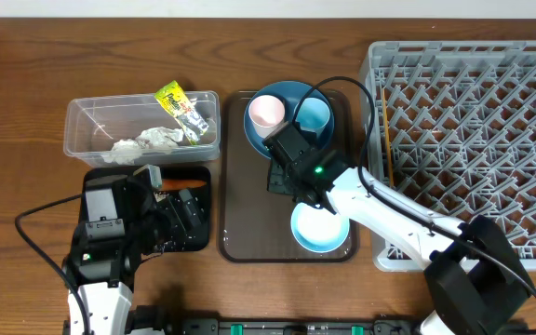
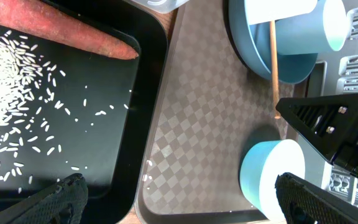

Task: Sort waste into correct bins and load items into the dishwasher rack
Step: 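Grasp the second chopstick with the right gripper and lift it, then carry the chopstick right and insert it into the rack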

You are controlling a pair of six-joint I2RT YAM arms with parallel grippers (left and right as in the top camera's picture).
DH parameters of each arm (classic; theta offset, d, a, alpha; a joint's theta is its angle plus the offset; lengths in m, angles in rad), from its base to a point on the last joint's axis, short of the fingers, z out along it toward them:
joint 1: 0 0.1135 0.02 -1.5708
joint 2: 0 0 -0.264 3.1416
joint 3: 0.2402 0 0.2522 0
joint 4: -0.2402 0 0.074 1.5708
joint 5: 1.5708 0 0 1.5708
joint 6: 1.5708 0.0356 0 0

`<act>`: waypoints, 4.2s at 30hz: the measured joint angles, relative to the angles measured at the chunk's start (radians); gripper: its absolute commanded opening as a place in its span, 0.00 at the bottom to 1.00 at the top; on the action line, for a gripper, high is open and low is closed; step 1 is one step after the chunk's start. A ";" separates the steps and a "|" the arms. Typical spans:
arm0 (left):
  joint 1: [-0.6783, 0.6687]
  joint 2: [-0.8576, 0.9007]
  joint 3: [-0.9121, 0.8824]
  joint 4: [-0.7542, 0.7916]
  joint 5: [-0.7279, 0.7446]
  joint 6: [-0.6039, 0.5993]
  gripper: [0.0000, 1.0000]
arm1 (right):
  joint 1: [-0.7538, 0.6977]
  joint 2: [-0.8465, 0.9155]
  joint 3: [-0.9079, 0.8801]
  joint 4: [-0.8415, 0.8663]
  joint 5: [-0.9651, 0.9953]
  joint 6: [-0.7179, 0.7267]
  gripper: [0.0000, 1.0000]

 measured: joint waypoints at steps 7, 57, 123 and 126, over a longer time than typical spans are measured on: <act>0.000 0.000 0.000 0.000 0.000 0.000 0.98 | 0.000 0.000 0.000 0.007 0.008 0.000 0.30; 0.000 0.000 0.000 0.000 0.000 0.000 0.98 | 0.001 0.063 -0.001 0.043 0.025 0.014 0.18; 0.000 0.000 0.000 0.000 0.000 0.000 0.98 | -0.152 -0.445 0.000 -0.333 0.052 -0.211 0.01; 0.000 0.000 0.000 0.000 0.000 0.000 0.98 | -0.216 -0.483 0.000 -0.389 0.054 -0.289 0.01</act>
